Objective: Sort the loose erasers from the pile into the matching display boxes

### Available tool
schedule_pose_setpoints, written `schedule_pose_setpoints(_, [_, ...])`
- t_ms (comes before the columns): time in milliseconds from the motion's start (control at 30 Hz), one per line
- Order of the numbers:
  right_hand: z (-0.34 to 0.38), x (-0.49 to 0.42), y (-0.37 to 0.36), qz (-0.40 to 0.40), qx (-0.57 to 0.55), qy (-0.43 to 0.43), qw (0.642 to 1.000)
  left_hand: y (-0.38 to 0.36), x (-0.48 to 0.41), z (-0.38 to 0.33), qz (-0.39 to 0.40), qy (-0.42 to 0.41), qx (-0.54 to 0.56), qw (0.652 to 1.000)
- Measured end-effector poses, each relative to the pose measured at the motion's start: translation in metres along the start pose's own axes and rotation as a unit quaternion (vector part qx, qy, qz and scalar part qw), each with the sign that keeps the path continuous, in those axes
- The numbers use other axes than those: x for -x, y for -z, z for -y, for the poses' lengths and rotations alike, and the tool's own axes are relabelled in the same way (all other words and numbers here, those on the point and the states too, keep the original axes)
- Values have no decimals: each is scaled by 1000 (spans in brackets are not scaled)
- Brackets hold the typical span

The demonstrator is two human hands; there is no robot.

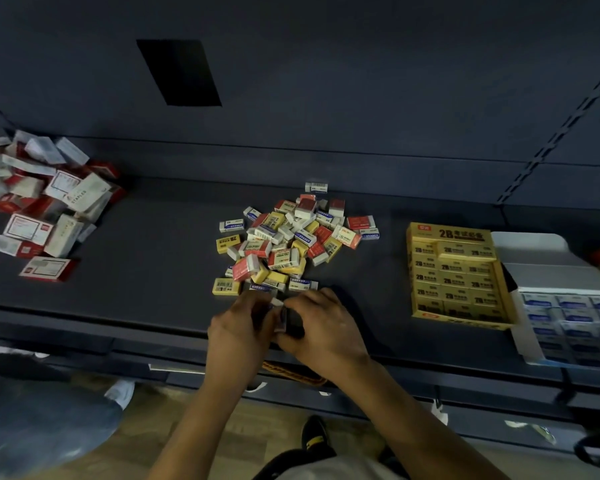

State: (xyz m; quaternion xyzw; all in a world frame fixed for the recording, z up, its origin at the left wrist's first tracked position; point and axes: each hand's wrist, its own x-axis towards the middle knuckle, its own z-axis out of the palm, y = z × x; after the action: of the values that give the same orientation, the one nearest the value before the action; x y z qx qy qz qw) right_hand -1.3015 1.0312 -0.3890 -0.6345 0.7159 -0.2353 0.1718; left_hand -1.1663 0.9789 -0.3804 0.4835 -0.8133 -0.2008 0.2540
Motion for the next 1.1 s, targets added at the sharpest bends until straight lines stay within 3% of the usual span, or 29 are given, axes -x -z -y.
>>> schedule_pose_setpoints(200, [3, -2, -10, -63, 48, -2, 997, 1, -1, 1, 0, 21, -25, 999])
schedule_pose_setpoints(433, [1, 0, -5, -68, 24, 7, 997, 6, 1, 9, -22, -11, -19, 1000])
schedule_pose_setpoints(700, [-5, 1, -3, -72, 26, 4, 997, 9, 2, 16, 30, -46, -27, 998])
schedule_pose_setpoints(1100, [-3, 5, 20, 41, 32, -2, 999, 5, 2, 13, 66, -22, -58, 996])
